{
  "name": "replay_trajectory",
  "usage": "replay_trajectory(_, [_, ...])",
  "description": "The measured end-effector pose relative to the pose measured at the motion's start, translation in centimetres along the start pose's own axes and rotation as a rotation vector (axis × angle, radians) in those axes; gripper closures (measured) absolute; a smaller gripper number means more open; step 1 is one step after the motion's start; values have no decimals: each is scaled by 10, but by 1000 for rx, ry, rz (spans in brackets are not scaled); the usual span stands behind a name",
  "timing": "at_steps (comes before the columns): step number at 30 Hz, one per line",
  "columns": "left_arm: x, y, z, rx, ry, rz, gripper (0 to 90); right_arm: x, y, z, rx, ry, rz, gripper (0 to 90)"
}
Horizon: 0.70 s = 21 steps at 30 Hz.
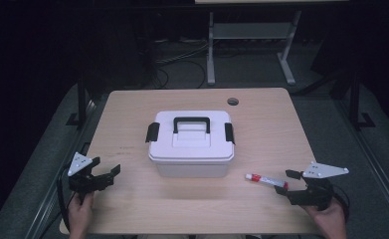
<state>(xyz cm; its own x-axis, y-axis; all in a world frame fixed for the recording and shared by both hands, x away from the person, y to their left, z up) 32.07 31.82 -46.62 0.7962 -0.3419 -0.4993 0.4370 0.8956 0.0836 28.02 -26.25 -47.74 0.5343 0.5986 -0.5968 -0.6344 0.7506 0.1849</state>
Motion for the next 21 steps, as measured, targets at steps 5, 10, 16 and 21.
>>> replay_trajectory(5, [0,-1,-1,4,0,-1,148,0,3,15,-17,-10,19,264])
replay_trajectory(10, [1,-2,0,19,-2,-13,148,0,7,34,-47,9,51,263])
replay_trajectory(16, [3,-3,1,35,2,-17,148,-1,11,55,-83,46,89,256])
replay_trajectory(21, [3,-5,2,49,-5,-20,148,-2,13,73,-105,78,126,253])
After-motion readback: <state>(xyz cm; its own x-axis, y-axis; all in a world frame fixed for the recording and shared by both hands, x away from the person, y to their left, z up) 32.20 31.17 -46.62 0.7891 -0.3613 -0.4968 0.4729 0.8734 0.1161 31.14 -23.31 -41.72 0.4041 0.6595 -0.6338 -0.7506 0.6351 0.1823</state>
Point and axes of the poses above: each handheld gripper's, and its own axes: x roughly forward along the jaws, z roughly out of its top, y roughly to its left, the point moved 6 cm from there along x, roughly forward along the jaws, and after that the axes turned 7 degrees about x, right-handed, at the moved point
